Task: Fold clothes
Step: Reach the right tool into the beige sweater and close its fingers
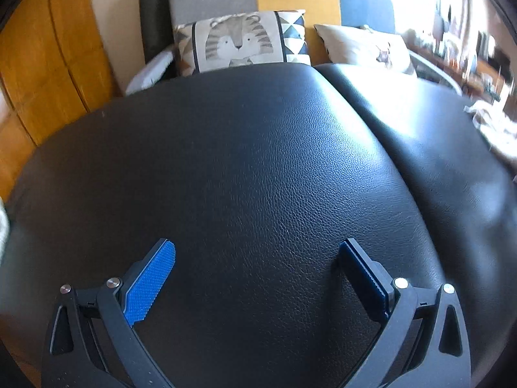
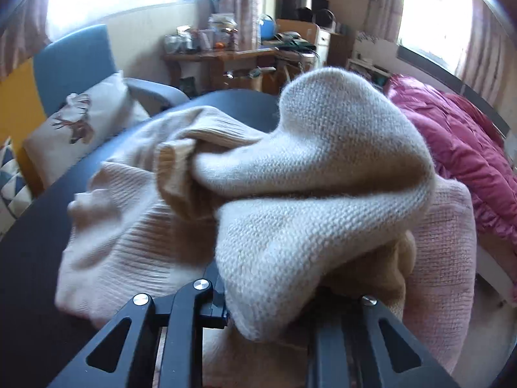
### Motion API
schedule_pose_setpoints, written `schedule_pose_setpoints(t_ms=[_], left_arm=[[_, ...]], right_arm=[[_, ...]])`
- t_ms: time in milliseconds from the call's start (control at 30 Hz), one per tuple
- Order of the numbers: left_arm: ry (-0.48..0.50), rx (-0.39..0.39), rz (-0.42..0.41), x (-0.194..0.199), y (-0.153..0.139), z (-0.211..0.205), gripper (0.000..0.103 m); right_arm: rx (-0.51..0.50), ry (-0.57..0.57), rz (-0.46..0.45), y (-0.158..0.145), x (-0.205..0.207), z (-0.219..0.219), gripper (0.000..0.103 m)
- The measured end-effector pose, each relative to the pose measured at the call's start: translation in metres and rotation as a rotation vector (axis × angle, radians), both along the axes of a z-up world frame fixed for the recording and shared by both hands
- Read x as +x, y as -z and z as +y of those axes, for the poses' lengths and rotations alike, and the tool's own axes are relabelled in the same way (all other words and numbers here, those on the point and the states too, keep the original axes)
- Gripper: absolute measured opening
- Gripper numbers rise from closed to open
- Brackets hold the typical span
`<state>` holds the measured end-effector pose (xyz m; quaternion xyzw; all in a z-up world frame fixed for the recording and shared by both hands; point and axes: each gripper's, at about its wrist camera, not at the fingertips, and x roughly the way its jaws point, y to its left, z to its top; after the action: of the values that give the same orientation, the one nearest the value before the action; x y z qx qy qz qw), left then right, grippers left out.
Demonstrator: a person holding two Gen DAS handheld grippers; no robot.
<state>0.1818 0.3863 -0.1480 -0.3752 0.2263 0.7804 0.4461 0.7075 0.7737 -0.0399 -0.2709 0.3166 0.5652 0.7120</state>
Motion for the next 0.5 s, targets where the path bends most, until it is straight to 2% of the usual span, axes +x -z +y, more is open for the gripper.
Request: schedule_pose_setpoints(t_ms=[133, 233, 367, 400, 500], left_arm=[[-0.013, 0.022, -0.033, 0.002, 0.004, -0.004, 0.103], [-0.015, 0.03, -0.036, 0.003, 0.006, -0.004, 0.103], [-0.015, 0.032, -0.03, 0.005, 0.006, -0.002, 0.103], [-0.015, 0.033, -0.03, 0.005, 0.006, -0.002, 0.103], [-0.017, 0.035, -0.035, 0.004, 0.005, -0.001, 0.103]], right_arm=[[0.045, -0.088, 0.04, -0.006, -0.034, -0.017, 0.011], [0.069, -0.201, 0.082, -0.014, -0.07, -0.036, 0.007], [0.073, -0.403, 0.098, -0.014, -0.146, -0.068, 0.007], [0.066, -0.484, 0.151, -0.009, -0.172, -0.08, 0.002], [0.014, -0.611, 0.209, 0.009, -0.236, -0.108, 0.002]])
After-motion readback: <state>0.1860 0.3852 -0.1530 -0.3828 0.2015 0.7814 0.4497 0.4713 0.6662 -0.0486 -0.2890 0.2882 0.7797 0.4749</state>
